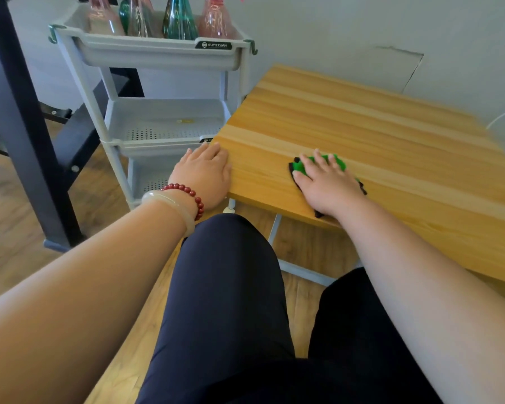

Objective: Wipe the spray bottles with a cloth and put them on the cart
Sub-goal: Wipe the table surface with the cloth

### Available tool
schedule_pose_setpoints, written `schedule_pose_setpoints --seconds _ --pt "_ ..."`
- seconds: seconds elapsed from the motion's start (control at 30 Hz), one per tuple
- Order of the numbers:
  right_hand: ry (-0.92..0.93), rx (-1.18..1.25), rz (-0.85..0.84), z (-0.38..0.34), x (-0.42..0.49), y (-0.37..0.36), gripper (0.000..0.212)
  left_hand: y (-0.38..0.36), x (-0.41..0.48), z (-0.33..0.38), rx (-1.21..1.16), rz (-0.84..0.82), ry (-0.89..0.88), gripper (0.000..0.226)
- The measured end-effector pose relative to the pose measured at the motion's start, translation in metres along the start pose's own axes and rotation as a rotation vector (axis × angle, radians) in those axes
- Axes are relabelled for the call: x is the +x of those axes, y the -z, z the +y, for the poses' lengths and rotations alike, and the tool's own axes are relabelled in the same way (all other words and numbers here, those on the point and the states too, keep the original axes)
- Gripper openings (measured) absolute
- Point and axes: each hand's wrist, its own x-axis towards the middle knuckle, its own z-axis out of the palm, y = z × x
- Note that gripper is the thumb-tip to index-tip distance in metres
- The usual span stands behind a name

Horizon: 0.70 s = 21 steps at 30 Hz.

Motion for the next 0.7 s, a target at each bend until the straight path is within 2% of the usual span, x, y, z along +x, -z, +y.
schedule_pose_setpoints --seconds 0.07,0.13,0.23,0.3,0.4,0.5,0.57,0.7 --pt "0.036 0.003 0.010 -0.011 -0.009 -0.003 0.058 0.000 0.006 0.004 0.047 -0.035 0.027 0.043" --pt "0.158 -0.011 0.027 -0.029 -0.022 -0.008 0.057 0.002 0.011 0.015 0.038 -0.064 0.035 0.039" --pt "0.244 -0.013 0.023 -0.023 -0.026 -0.010 0.056 0.003 0.009 0.036 -0.011 -0.113 -0.015 0.047" --pt "0.166 -0.011 0.017 0.006 -0.022 -0.006 0.058 -0.002 0.004 0.045 0.026 -0.119 -0.042 0.053" --pt "-0.116 0.044 0.003 0.056 -0.017 0.001 0.059 -0.009 0.002 0.047 0.103 -0.114 -0.026 0.057" --pt "-0.256 0.069 0.009 0.064 -0.017 0.001 0.059 -0.007 0.005 0.057 0.109 -0.140 -0.008 0.056" --pt "-0.195 0.068 0.030 0.046 -0.021 -0.001 0.060 -0.006 0.008 0.073 0.080 -0.153 -0.038 0.055" --pt "0.064 0.037 0.020 0.031 -0.030 -0.008 0.059 -0.014 0.012 0.111 -0.009 -0.167 -0.102 0.051"
